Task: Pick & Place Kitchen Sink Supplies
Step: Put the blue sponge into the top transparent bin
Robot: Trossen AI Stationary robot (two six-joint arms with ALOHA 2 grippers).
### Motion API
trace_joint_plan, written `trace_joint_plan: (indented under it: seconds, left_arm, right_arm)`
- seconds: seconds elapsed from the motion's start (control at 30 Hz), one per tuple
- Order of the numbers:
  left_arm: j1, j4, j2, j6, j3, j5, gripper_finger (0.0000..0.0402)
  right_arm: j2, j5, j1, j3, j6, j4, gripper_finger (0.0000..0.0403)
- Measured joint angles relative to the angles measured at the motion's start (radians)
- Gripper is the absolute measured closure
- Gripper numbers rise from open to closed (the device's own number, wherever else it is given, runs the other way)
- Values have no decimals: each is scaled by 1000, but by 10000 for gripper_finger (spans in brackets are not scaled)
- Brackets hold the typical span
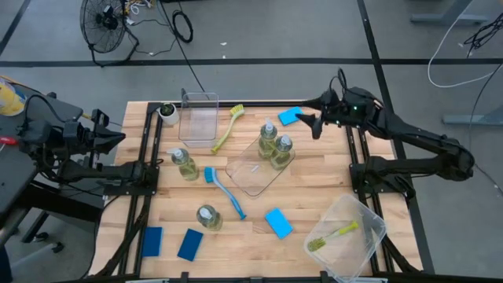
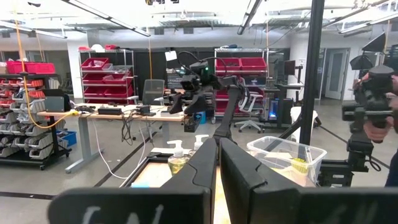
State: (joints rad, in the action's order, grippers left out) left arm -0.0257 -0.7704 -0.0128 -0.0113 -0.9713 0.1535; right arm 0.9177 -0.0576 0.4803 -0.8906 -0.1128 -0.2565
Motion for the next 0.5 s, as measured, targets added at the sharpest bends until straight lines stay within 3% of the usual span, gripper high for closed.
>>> trace_joint_plan:
  seconds: [0.37, 0.5]
  left_arm:
    - [0, 0, 0, 0, 0, 0, 376]
    - [0, 0, 0, 0, 0, 0, 376]
  right_arm:
    - [90, 247, 70, 0, -127, -81, 133]
    - [115, 276, 70, 0, -177, -91, 133]
